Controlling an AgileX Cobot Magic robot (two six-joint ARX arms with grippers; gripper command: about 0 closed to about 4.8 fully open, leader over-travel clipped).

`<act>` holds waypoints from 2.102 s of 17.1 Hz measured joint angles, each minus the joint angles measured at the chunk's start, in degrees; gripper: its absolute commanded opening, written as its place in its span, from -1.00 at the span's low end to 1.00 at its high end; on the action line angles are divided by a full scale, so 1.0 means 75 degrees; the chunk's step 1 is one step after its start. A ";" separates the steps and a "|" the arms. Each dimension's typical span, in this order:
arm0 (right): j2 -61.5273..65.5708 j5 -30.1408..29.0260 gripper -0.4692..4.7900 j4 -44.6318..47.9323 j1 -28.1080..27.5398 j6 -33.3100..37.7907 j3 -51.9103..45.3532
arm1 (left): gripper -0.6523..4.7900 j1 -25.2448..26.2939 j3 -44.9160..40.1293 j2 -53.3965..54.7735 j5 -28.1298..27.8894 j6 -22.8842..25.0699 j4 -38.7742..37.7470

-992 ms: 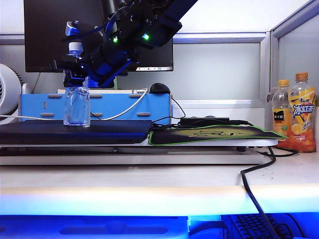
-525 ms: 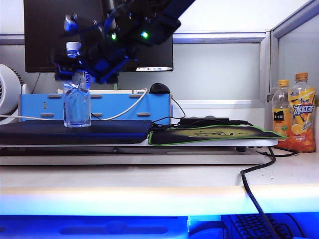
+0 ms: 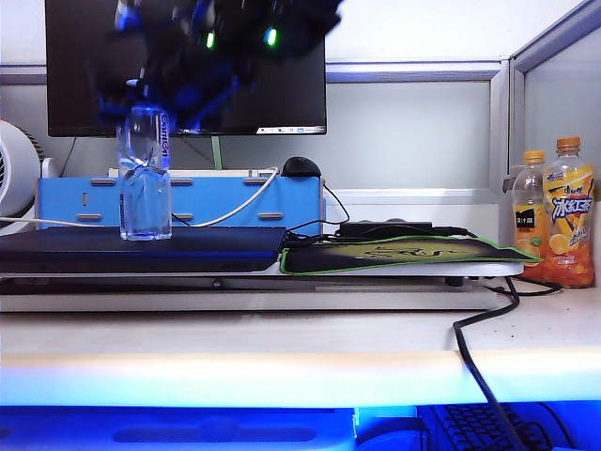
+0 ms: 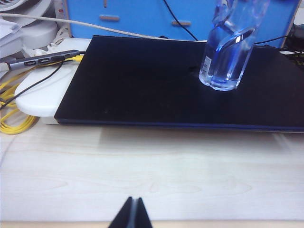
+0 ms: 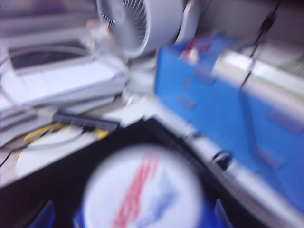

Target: Pick up the mineral water bottle and place it on the laptop.

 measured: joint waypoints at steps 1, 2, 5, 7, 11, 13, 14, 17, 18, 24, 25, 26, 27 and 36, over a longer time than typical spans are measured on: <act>-0.0160 0.0111 0.89 0.0000 0.0000 -0.0119 0.0000 | -0.77 0.0000 0.0000 0.0000 0.0000 0.0000 0.0003; -0.0466 0.0268 0.89 0.0000 0.0000 -0.0271 0.0000 | -0.77 0.0000 0.0000 0.0000 0.0000 0.0000 0.0000; -0.0997 0.0726 0.89 -0.0184 0.0006 -0.0554 0.0000 | -0.77 0.0000 0.0000 0.0000 0.0000 0.0000 0.0000; -0.1527 0.1606 0.89 -0.0705 0.0006 -0.0848 0.0003 | -0.77 0.0000 0.0000 0.0000 0.0000 0.0000 0.0000; -0.2769 0.3328 0.89 -0.1816 0.0003 -0.1399 0.0009 | -0.77 0.0000 0.0000 0.0000 0.0000 0.0000 0.0003; -0.3488 0.3754 0.89 -0.2352 0.0003 -0.1486 0.0012 | -0.77 0.0000 0.0000 0.0000 0.0000 0.0000 0.0003; -0.3722 0.3806 0.89 -0.2492 0.0003 -0.1550 0.0012 | -0.77 0.0000 0.0000 0.0000 0.0000 0.0000 0.0003; -0.5187 0.4121 0.89 -0.2964 0.0006 -0.1781 0.0020 | -0.77 0.0003 0.0000 0.0003 0.0003 0.0000 0.0000; -0.5549 0.4132 0.89 -0.3249 0.0003 -0.1792 0.0020 | -0.77 0.0073 0.0000 0.0087 0.0017 0.0000 0.0017; -0.7356 0.4313 0.89 -0.4701 0.0003 -0.1888 0.0023 | -0.77 0.0743 0.0000 0.0449 -0.0015 0.0000 -0.0023; -0.7624 0.4328 0.89 -0.4890 0.0003 -0.1903 0.0023 | -0.77 0.0743 0.0000 0.0449 -0.0015 0.0000 -0.0023; -0.7810 0.4334 0.89 -0.5001 0.0003 -0.1903 0.0032 | -0.77 0.0743 0.0000 0.0449 -0.0015 0.0000 -0.0023; -0.7927 0.4331 0.89 -0.5094 0.0003 -0.1903 0.0035 | -0.77 0.0743 0.0000 0.0449 -0.0015 0.0000 -0.0023; -0.8411 0.4966 0.89 -0.7720 0.0003 -0.1571 -0.0006 | -0.77 0.0673 0.0000 0.0449 -0.0017 0.0000 -0.0023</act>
